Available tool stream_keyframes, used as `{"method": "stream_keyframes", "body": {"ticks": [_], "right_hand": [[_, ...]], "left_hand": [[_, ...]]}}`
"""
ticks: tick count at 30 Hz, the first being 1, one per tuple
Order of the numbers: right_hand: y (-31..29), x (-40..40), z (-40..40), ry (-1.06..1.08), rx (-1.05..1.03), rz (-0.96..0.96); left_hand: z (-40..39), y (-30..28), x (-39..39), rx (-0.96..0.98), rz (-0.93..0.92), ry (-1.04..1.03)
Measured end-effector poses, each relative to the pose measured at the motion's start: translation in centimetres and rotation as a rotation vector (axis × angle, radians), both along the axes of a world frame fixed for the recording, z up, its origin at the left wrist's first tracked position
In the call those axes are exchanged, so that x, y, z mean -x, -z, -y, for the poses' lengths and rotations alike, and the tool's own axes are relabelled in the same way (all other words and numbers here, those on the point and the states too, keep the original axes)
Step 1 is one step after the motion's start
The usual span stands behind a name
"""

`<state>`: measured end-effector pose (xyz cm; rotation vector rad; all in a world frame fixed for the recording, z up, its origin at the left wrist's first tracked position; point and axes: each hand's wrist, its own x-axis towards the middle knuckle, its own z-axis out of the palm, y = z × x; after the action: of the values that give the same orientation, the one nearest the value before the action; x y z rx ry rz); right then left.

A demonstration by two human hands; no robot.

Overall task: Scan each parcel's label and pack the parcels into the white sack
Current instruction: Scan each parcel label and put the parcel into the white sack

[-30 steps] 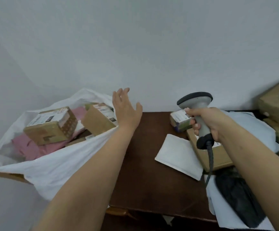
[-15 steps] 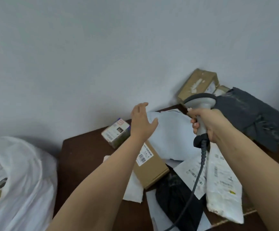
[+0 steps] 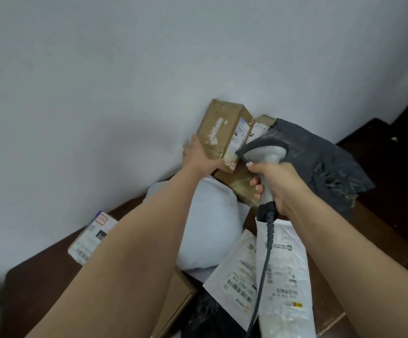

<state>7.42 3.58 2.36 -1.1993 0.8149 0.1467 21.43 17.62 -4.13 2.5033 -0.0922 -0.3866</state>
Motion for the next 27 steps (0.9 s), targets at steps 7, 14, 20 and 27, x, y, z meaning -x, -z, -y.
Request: {"method": "stream_keyframes", "body": {"ticks": [7, 14, 20, 27], "right_hand": [[-0.1, 0.4, -0.9, -0.002, -0.001, 0.025], [-3.1, 3.4, -6.7, -0.108, -0.109, 0.080], [-5.1, 8.2, -14.7, -0.279, -0.279, 0.069], [-6.5, 16.2, -23.5, -0.465, -0.225, 0.151]], "left_hand": [[-0.6, 1.3, -0.4, 0.189, -0.013, -0.172], [-12.4, -0.8, 8.6, 0.589, -0.061, -0.399], [-23.6, -4.0, 20.0, 0.762, -0.077, -0.524], [-33.1, -4.5, 32.7, 0.652, 0.003, -0.725]]}}
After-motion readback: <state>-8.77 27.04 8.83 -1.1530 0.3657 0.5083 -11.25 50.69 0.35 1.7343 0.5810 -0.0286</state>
